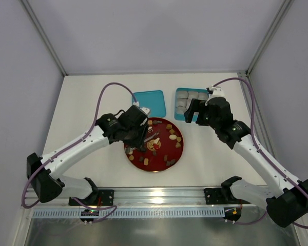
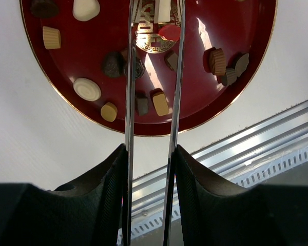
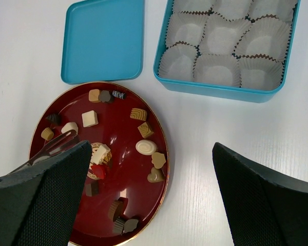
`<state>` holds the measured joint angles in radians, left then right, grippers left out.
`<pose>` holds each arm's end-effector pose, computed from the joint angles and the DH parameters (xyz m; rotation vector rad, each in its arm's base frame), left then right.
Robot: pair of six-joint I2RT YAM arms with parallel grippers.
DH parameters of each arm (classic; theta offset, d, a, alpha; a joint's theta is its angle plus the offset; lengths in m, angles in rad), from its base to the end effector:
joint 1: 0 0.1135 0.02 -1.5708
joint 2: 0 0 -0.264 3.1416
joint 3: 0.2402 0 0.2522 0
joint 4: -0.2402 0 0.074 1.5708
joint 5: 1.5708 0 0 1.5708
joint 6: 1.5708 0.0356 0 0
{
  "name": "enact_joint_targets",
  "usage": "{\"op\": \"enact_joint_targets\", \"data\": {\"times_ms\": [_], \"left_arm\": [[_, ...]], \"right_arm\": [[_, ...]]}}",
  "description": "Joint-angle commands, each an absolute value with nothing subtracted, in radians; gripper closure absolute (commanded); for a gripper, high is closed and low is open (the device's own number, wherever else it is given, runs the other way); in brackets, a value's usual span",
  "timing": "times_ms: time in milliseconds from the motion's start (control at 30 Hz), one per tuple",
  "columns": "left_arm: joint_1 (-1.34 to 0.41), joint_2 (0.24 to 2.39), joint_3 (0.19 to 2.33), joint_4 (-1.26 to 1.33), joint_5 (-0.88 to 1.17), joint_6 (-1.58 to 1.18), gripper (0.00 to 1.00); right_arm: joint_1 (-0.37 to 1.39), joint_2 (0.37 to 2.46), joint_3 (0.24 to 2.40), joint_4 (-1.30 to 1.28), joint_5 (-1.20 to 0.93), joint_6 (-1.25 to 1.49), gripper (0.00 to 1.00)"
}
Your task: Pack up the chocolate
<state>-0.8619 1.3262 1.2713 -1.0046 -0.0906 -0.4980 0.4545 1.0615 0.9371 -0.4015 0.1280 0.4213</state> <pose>0.1701 -0.1934 0.3207 0.4516 2.6292 -0.3443 0.2143 0.0997 0.3183 0.0429 2.1161 0.3937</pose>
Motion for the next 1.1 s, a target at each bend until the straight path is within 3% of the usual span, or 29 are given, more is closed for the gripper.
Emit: {"op": "enact_joint_targets", "data": {"times_ms": [0, 800, 1067], "left_arm": [[-0.868, 1.336, 1.266, -0.96, -0.066, -0.503, 0.6], [-0.882, 1.431, 1.25, -0.931, -0.049, -0.476, 0.6], [-0.888, 1.44, 1.249, -0.94, -0.064, -0.477, 0.67]], "right_arm": [[0.457, 1.026, 0.956, -0.397, 0.144, 0.42, 0.0], [0.457, 1.015, 0.936, -0.393, 0.15, 0.419, 0.0], [0.457, 1.012, 0.934, -0.391, 0.149, 0.419, 0.0]]}}
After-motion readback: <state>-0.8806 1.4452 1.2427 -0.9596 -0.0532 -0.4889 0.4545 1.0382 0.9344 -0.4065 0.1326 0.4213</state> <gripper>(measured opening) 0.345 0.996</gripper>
